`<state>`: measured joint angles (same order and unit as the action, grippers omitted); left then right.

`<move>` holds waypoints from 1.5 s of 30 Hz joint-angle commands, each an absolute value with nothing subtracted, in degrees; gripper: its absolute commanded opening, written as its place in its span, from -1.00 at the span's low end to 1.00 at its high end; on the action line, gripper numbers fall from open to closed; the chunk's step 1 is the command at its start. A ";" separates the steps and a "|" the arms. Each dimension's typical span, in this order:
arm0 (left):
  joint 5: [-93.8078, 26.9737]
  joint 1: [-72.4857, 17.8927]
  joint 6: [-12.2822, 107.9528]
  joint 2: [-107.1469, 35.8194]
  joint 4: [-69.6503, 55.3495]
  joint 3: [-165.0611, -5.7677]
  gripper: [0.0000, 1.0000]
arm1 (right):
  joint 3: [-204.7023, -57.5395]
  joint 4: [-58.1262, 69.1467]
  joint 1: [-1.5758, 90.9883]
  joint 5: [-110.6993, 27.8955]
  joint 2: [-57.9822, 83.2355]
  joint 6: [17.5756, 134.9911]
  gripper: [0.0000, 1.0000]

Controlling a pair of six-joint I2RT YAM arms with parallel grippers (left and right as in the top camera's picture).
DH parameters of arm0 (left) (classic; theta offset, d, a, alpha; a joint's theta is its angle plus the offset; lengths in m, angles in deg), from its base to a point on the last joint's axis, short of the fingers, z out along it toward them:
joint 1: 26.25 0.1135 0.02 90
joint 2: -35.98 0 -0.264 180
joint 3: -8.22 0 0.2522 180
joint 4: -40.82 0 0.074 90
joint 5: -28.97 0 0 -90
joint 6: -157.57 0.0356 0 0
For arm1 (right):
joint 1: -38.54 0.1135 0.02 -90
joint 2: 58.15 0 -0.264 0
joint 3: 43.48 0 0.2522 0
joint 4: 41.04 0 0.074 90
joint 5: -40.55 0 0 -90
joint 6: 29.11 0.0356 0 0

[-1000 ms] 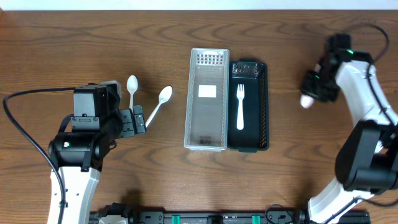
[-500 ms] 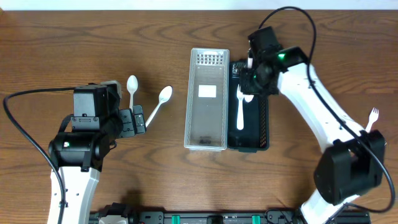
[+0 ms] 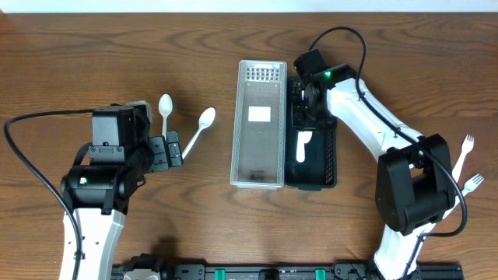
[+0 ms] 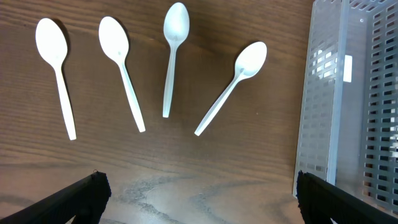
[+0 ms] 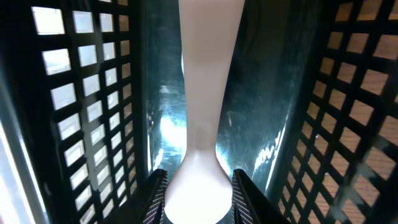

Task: Pack container
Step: 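Release the spoon and move right gripper back to the forks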

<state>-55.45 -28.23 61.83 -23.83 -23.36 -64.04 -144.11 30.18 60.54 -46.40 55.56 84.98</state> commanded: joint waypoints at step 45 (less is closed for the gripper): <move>-56.10 -28.36 62.77 -23.94 -23.51 -64.80 0.96 | -150.61 35.40 -1.31 -49.22 51.35 63.32 0.98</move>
<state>-55.45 -28.25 61.81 -23.83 -23.49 -64.04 -150.50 35.75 1.05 -49.67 48.09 67.23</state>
